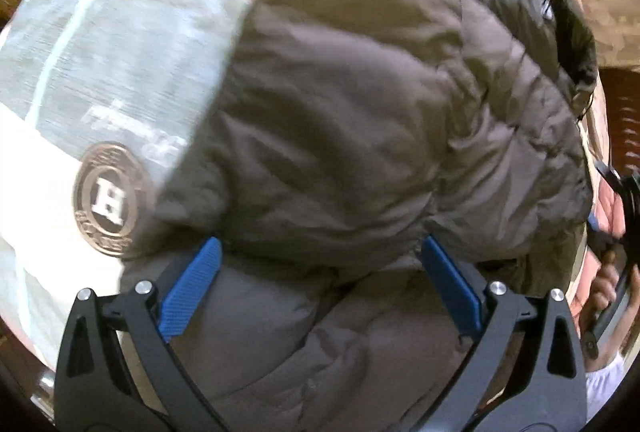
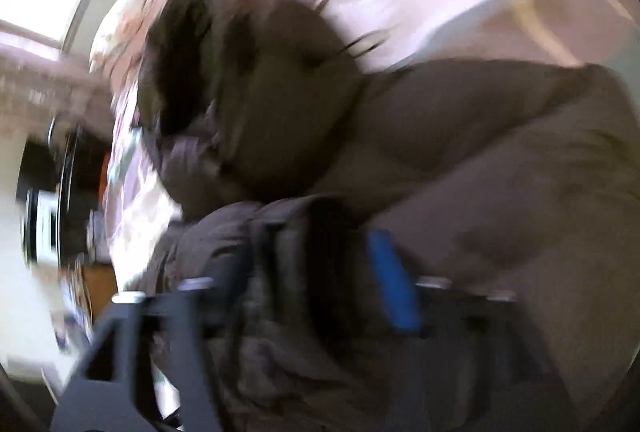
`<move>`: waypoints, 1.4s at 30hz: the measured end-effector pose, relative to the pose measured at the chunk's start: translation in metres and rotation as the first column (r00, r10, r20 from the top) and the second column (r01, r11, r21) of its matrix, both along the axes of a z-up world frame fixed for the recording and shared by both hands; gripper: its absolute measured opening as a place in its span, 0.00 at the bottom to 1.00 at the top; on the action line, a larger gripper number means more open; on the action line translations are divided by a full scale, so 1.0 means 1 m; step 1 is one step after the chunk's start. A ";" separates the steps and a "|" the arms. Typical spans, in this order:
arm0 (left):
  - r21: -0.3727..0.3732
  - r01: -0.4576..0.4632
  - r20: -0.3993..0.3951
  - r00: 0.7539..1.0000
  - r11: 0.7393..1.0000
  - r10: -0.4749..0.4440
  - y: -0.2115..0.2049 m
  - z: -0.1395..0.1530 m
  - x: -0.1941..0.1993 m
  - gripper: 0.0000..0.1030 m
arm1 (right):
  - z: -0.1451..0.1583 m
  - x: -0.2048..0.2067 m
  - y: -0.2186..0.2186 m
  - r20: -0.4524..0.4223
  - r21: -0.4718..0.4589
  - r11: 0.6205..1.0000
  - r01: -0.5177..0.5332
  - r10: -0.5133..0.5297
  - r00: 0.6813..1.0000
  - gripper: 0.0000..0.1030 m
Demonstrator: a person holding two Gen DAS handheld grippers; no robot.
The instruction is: Fold large clothes
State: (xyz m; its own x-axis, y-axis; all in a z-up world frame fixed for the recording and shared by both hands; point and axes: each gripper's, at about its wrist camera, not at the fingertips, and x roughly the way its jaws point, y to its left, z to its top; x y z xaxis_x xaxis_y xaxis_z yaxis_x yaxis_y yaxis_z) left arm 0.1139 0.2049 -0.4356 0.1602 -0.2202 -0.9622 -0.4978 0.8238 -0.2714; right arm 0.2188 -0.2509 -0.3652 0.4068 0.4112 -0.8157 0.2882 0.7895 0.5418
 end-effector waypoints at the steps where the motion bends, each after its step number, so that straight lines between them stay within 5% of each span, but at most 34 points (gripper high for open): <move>1: 0.010 -0.003 0.010 1.000 1.000 0.003 0.003 0.005 0.000 0.98 | 0.003 -0.007 -0.002 0.008 0.025 1.000 0.009 -0.009 1.000 0.77; 8: 0.034 -0.049 0.012 0.999 0.998 0.049 0.019 0.008 0.014 0.98 | -0.022 -0.011 0.045 -0.109 0.057 0.979 -0.196 0.201 0.973 0.77; 11: 0.048 -0.043 -0.026 0.999 0.998 0.044 0.010 -0.013 0.027 0.98 | -0.025 -0.021 0.068 -0.098 0.112 0.959 -0.259 0.270 0.958 0.32; 15: 0.056 -0.026 -0.036 0.999 0.998 0.029 0.006 -0.026 0.028 0.98 | -0.009 -0.016 0.078 -0.022 0.078 0.952 -0.296 0.299 0.954 0.16; 18: 0.037 -0.016 -0.024 1.000 0.999 0.017 0.000 -0.025 0.028 0.98 | -0.011 -0.018 0.050 -0.025 0.103 0.978 -0.182 0.185 0.982 0.12; 21: 0.001 0.002 -0.008 1.000 1.000 -0.002 -0.010 -0.022 0.024 0.98 | -0.014 -0.029 0.030 -0.041 0.016 0.994 -0.112 0.112 0.993 0.11; 26: 0.058 0.054 -0.032 0.998 0.997 -0.053 -0.023 -0.025 0.030 0.98 | -0.033 -0.058 0.018 -0.134 -0.062 0.996 -0.071 0.062 0.989 0.11; 36: 0.018 0.018 -0.022 1.000 1.000 -0.018 -0.006 -0.004 0.018 0.98 | 0.015 -0.137 0.017 -0.116 -0.082 0.997 -0.001 -0.009 0.993 0.11; 42: 0.021 -0.004 -0.009 1.000 1.000 0.005 -0.001 0.010 0.008 0.98 | -0.034 -0.153 0.010 -0.280 -0.060 0.997 -0.040 0.022 0.960 0.15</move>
